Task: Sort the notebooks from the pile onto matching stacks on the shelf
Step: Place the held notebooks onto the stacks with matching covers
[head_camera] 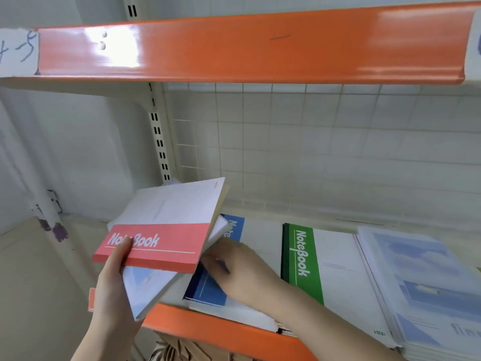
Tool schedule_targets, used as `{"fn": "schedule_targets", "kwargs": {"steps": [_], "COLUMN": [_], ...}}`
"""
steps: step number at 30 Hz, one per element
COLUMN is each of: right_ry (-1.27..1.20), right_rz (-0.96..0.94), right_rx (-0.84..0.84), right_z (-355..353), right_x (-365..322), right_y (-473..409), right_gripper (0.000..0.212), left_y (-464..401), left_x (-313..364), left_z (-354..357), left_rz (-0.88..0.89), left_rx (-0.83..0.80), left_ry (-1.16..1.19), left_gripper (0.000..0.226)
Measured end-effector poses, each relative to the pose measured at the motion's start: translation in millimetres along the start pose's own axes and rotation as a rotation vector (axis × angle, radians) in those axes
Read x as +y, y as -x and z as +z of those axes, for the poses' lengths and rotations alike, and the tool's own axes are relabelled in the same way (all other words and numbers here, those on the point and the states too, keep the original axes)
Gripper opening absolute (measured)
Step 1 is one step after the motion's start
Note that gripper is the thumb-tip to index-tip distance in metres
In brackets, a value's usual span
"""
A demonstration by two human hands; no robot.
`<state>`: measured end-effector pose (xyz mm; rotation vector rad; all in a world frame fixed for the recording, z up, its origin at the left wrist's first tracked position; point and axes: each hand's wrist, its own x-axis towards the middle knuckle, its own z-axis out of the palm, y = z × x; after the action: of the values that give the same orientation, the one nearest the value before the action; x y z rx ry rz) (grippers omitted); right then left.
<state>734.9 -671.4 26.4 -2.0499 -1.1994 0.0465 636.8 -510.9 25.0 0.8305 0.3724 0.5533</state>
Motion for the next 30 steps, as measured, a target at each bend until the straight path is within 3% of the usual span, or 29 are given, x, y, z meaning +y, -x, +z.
{"fn": "schedule_targets", "kwargs": {"steps": [2, 3, 5, 6, 7, 9, 12, 16, 20, 23, 27, 30], "right_ry": [-0.245, -0.492, -0.986, -1.076, -1.03, -0.719, -0.242, -0.32, -0.108, 0.013, 0.171, 0.212], "right_rz": [0.257, 0.396, 0.591, 0.63, 0.637, 0.595, 0.587, 0.645, 0.706, 0.759, 0.814, 0.872], "right_rx": [0.26, 0.356, 0.365, 0.312, 0.256, 0.191, 0.261, 0.606, 0.903, 1.018, 1.183, 1.338], "right_z": [-32.9, -53.4, -95.9, -115.8, -130.1, -147.2, -163.1, -200.1, -243.3, -276.1, -323.4, -357.4], "right_x": [6.9, 9.9, 14.1, 14.8, 16.6, 19.5, 33.9, 49.1, 78.4, 98.7, 122.5, 142.0], "right_y": [2.5, 4.9, 15.9, 26.1, 37.2, 61.8, 101.5, 155.8, 219.2, 276.3, 362.9, 425.2], "right_gripper": [0.026, 0.027, 0.033, 0.042, 0.048, 0.037, 0.019, 0.007, 0.006, 0.01, 0.008, 0.012], "left_y": [0.8, -1.7, -2.7, -1.0, 0.6, 10.8, 30.5, 59.7, 89.7, 111.0, 141.4, 161.9], "left_x": [-1.0, -4.6, -13.8, -19.7, -27.1, -44.7, -67.9, -102.4, -135.7, -161.8, -203.1, -228.5], "left_z": [15.4, 22.6, 43.2, 57.9, 71.2, 101.6, 142.3, 186.0, 225.5, 256.2, 289.3, 310.2], "left_rz": [-0.025, -0.012, 0.038, 0.057, 0.08, 0.109, 0.094, -0.035, -0.092, -0.121, -0.145, -0.182], "left_rx": [-0.084, -0.094, -0.138, -0.157, -0.191, -0.255, -0.402, -0.582, -0.66, -0.659, -0.664, -0.701], "left_ry": [-0.055, -0.093, -0.187, -0.242, -0.286, -0.362, -0.417, -0.417, -0.394, -0.34, -0.295, -0.305], "left_gripper": [0.033, 0.036, 0.039, 0.036, 0.033, 0.025, 0.023, 0.038, 0.041, 0.042, 0.023, 0.056]}}
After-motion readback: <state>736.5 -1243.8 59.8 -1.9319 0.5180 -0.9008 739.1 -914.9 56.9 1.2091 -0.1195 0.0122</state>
